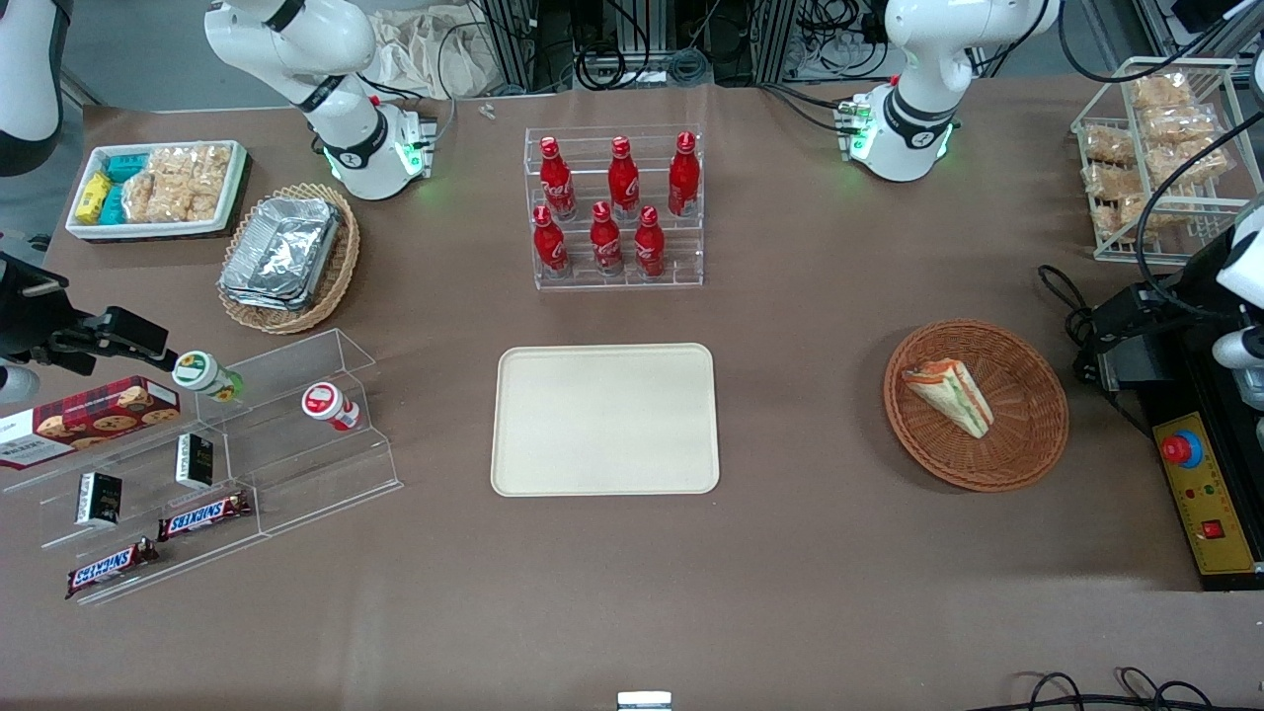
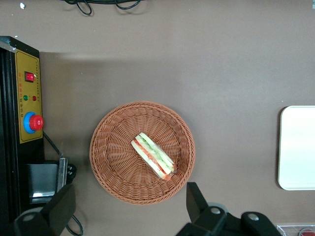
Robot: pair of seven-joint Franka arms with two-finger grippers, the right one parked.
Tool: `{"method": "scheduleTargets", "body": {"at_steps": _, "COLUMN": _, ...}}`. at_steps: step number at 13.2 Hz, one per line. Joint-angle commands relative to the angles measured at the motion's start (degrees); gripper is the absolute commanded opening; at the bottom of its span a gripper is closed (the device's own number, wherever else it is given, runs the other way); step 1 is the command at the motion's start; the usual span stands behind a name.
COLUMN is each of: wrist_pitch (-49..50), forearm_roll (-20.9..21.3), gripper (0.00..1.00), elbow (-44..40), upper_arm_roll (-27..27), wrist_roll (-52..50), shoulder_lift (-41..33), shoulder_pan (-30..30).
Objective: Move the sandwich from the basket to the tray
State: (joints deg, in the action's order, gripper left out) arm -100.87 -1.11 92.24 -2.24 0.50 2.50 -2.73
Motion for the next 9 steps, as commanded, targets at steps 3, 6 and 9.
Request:
{"method": "scheduleTargets", "body": {"at_steps": 3, "wrist_pitch": 1.64, "forearm_roll": 1.02, "gripper": 1.00, "elbow": -1.62, "upper_arm_roll": 1.80, "wrist_roll": -1.55, "shoulder_lift": 0.93, "shoulder_pan": 1.67}}
{"method": "scheduleTargets", "body": {"at_steps": 6, "wrist_pitch": 2.51, "forearm_roll": 1.20, "gripper": 1.00, "elbow": 0.48, "upper_arm_roll": 1.71, "wrist_roll": -1.82, "shoulder_lift": 1.37, "shoulder_pan": 2.02}}
{"method": "scheduleTargets", "body": {"at_steps": 9, "wrist_pitch": 1.74, "forearm_roll": 1.03, "gripper": 1.00, "elbow": 5.75, "upper_arm_roll": 1.62, "wrist_roll": -4.97, "shoulder_lift": 0.76, "shoulder_pan": 2.02}}
